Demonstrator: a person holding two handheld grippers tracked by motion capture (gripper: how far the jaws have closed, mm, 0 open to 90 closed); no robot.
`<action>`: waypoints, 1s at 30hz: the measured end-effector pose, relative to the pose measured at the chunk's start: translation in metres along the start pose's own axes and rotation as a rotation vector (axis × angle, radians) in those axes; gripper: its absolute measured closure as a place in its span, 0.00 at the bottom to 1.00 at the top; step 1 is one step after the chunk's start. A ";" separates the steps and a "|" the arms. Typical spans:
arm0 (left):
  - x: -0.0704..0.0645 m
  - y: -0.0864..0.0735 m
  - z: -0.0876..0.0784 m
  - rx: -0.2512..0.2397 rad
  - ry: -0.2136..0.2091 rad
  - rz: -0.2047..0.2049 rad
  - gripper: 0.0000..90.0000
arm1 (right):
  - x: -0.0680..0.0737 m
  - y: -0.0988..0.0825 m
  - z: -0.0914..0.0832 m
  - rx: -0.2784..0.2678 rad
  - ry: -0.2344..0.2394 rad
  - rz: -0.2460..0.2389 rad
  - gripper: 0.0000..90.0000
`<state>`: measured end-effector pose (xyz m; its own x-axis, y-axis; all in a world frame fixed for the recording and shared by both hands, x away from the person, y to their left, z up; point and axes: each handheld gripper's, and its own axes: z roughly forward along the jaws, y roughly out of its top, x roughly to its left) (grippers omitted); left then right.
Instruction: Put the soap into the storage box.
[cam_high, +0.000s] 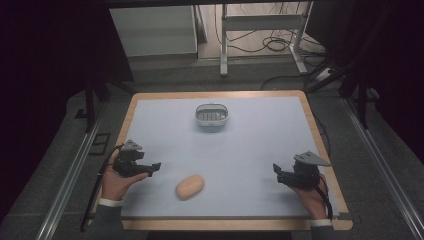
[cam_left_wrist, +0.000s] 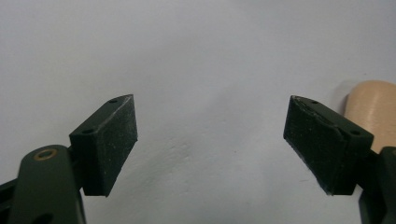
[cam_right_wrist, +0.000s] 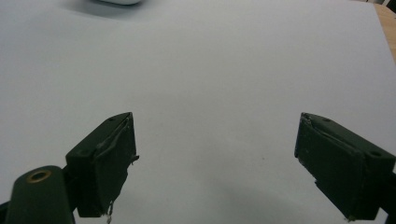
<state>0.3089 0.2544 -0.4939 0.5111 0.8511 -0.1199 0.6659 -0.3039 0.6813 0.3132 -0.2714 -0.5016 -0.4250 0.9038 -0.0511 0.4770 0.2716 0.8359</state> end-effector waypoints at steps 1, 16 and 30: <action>-0.001 0.001 -0.001 -0.001 -0.003 0.005 0.20 | 0.000 0.000 0.000 0.000 0.001 -0.002 0.14; -0.021 0.019 -0.009 0.053 -0.024 0.112 0.20 | 0.001 0.001 -0.004 -0.001 -0.013 -0.008 0.14; -0.036 0.025 0.000 0.096 -0.050 0.166 0.22 | 0.001 -0.002 -0.010 0.001 -0.025 -0.009 0.14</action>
<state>0.3075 0.2164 -0.4727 0.6425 0.7647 -0.0489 0.6182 -0.4796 0.6228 0.3043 -0.2743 -0.4978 -0.4097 0.9093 -0.0725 0.4739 0.2801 0.8349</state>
